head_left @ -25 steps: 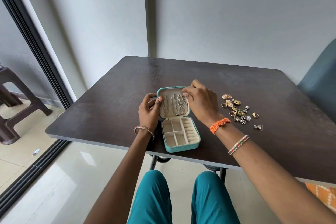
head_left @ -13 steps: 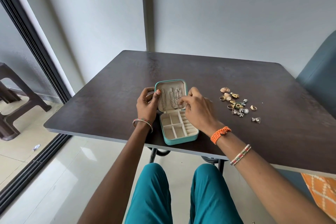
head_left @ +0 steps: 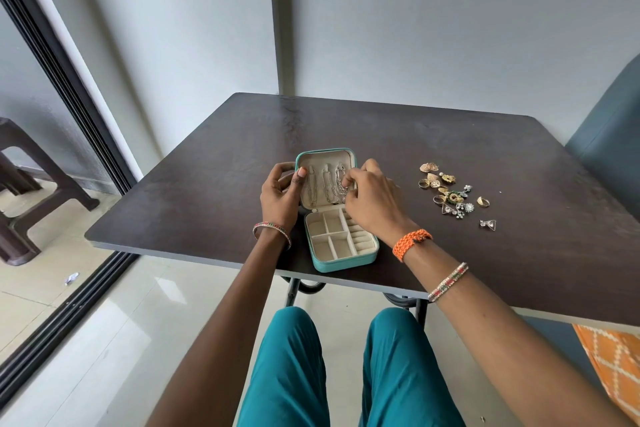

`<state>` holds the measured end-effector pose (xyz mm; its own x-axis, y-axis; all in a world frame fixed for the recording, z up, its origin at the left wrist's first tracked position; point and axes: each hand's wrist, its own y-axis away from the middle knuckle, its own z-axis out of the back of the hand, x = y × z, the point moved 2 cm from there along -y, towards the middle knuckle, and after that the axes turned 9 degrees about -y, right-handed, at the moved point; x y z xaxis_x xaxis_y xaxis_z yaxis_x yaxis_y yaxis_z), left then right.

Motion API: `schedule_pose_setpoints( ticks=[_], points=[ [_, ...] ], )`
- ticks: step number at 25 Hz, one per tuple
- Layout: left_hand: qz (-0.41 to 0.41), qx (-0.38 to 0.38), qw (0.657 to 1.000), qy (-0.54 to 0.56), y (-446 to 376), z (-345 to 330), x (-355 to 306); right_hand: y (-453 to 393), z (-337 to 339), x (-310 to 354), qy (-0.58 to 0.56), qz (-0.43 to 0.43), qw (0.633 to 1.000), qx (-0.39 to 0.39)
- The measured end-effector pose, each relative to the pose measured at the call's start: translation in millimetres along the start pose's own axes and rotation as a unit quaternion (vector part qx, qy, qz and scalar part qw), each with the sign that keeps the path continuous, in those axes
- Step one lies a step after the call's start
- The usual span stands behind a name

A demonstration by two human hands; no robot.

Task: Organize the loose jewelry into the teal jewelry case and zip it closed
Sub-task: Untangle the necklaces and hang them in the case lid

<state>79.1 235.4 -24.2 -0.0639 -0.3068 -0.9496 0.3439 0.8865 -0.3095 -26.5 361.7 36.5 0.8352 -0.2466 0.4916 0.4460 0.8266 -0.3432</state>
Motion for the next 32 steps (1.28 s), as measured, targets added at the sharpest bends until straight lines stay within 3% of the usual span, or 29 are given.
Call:
schedule_pose_setpoints(
  ticks=[7,19,24,32],
  points=[
    [0.000,0.002,1.000,0.000,0.1,-0.7,-0.1,-2.6,7.4,-0.4,-0.022,0.011,0.998,-0.056],
    [-0.008,0.007,1.000,0.009,1.7,0.5,-2.0,-6.7,0.0,4.7,0.038,0.011,0.999,-0.013],
    [-0.004,0.008,1.000,0.022,3.1,-0.5,-4.7,-11.2,9.2,-2.5,-0.040,-0.013,0.998,-0.046],
    [0.001,0.007,1.000,0.023,2.5,-0.9,-3.8,-4.5,2.6,-2.8,-0.002,0.004,0.996,-0.091]
  ],
)
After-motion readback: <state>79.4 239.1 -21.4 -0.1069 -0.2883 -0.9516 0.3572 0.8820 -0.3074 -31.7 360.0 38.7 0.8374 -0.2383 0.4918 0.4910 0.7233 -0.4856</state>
